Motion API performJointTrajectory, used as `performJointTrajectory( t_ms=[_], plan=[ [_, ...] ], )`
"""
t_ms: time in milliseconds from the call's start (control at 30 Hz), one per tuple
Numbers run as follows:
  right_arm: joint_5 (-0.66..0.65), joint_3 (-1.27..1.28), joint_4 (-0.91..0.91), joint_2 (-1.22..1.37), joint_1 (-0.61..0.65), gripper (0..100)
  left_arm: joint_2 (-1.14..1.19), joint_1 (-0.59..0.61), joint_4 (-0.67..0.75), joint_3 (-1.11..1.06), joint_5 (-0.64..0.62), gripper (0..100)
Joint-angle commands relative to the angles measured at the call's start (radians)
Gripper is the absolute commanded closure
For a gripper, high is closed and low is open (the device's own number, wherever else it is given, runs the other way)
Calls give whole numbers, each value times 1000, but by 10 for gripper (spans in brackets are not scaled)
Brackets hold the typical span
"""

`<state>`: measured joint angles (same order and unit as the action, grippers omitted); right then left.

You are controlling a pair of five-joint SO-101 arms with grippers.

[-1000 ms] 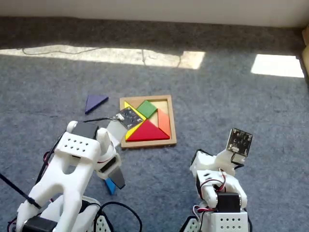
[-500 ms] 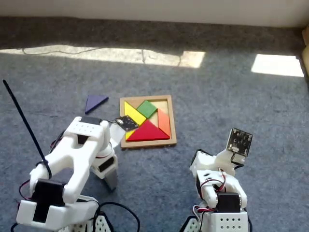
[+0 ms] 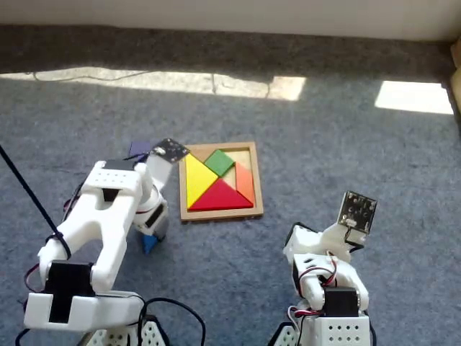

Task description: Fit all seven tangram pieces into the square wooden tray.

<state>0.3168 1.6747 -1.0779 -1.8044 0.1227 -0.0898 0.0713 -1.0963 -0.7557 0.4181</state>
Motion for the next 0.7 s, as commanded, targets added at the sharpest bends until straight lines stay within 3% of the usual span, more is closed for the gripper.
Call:
performJointTrajectory(
  t_ms=[0,667],
  plan=[
    [-2,124,-1,-2,-12,993,2,28,26,108,-77,829],
    [-2,124,-1,-2,-12,993,13,38,-204,183,-127,824]
  ],
)
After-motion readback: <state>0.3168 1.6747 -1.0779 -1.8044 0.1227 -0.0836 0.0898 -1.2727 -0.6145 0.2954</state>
